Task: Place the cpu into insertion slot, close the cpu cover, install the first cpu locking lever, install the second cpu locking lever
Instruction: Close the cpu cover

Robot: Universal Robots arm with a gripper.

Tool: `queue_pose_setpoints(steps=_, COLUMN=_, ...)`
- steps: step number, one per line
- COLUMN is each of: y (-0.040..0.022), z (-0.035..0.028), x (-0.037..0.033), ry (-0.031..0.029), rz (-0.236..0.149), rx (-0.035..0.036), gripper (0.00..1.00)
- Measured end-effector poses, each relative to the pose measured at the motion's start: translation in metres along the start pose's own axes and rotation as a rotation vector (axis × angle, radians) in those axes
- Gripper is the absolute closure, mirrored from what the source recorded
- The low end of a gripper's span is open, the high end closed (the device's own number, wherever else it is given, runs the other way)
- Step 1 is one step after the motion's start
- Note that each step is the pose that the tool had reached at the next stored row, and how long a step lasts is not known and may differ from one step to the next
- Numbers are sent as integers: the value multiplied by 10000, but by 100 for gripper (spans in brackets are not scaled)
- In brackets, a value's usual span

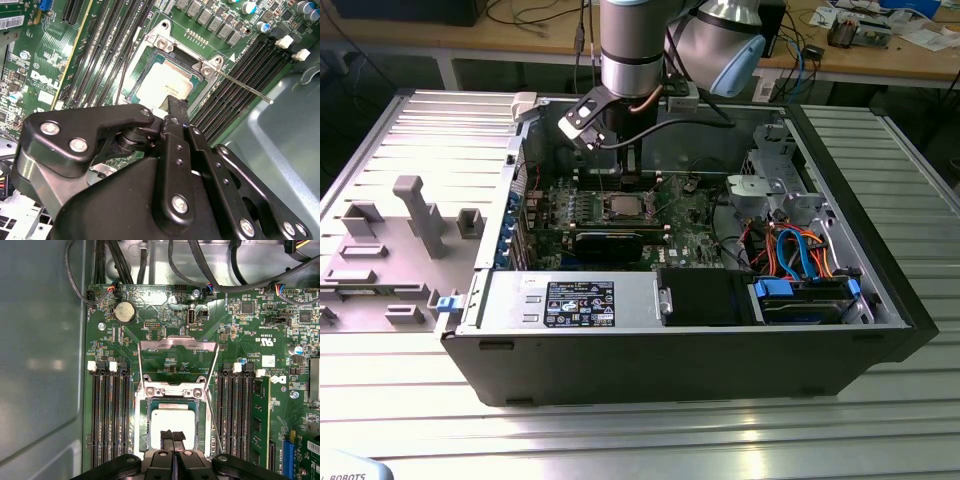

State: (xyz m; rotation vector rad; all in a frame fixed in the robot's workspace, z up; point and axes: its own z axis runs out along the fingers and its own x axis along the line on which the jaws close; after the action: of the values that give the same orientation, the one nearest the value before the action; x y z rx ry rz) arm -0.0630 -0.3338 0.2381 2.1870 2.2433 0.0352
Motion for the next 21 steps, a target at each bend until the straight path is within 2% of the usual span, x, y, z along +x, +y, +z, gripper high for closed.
queue_pose_setpoints(steps=21, y=2, z=-91, x=1, ry=3, rz=0, rx=-2, gripper=89)
